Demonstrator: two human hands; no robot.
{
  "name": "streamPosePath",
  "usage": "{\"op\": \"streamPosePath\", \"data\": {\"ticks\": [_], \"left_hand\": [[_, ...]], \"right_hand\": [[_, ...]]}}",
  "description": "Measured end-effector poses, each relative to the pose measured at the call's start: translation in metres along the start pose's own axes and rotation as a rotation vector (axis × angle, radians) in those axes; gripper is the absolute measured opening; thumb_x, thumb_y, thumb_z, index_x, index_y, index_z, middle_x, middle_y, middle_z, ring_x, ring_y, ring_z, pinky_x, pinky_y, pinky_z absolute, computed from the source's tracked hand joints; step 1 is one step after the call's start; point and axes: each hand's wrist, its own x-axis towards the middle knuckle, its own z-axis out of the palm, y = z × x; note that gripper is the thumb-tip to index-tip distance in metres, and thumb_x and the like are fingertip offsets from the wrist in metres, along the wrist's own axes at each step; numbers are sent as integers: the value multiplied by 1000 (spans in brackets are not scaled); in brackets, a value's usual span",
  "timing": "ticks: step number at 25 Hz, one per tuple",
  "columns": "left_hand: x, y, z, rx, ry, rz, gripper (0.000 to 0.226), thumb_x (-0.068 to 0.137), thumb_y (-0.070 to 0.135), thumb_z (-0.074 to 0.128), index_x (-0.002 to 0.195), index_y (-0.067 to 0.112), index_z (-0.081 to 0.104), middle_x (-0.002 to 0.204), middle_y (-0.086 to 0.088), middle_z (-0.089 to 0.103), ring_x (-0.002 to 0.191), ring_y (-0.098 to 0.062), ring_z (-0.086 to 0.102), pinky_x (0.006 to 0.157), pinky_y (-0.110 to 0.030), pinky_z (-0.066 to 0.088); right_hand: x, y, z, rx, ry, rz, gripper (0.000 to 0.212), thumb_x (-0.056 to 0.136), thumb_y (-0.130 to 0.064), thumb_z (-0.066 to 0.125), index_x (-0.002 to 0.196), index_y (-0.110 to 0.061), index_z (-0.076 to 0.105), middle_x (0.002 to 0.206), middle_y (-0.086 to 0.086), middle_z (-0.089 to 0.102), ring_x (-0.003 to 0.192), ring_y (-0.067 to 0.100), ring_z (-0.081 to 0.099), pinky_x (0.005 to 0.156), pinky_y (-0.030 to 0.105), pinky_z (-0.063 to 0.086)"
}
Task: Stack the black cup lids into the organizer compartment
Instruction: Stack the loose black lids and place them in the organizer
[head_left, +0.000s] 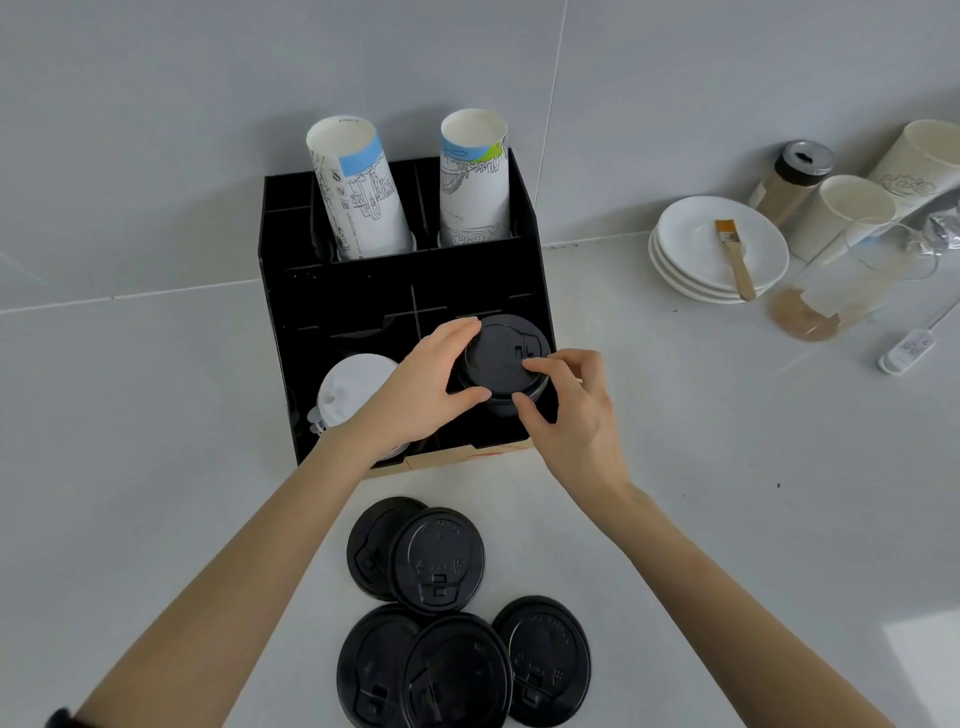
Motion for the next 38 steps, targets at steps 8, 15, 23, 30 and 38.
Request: {"op": "streamPosePath", "data": {"ticks": [8,15,23,30,38], "left_hand": [[6,-4,9,8,12,19,69,81,21,61,137,12,22,147,-5,24,134,-18,24,105,-22,19],[1,3,8,6,22,7,70,81,20,61,137,10,21,148,-7,21,135,-20,22,109,-26,20],[-46,8,-2,-58,131,-1,56,82,16,58,132,15,33,137,-4,39,122,-12,37,98,-14,24],[-109,-10,12,-107,92,-94,48,83,16,57,128,23,40,120,11,44,109,-1,42,90,-5,28],[-160,-32,31,-91,30,-220,48,82,16,57,128,21,41,127,4,45,114,-11,43,98,-21,30]], "right_hand": [[4,8,3,-50,3,3,30,81,-9,60,110,-10,55,114,14,45,100,22,51,76,14,35],[1,4,-3,-83,-16,-30,33,81,-11,60,113,-9,53,117,15,47,105,26,49,81,29,43],[-24,-9,-17,-27,-47,-142,30,83,-8,55,113,-13,52,117,10,48,94,19,52,72,25,43],[-69,0,-2,-40,-313,-83,29,86,-15,52,115,-13,51,114,7,51,97,19,55,84,34,49],[-98,9,21,-134,-532,39,35,89,-24,47,123,-14,45,123,6,46,105,23,54,92,37,47]]}}
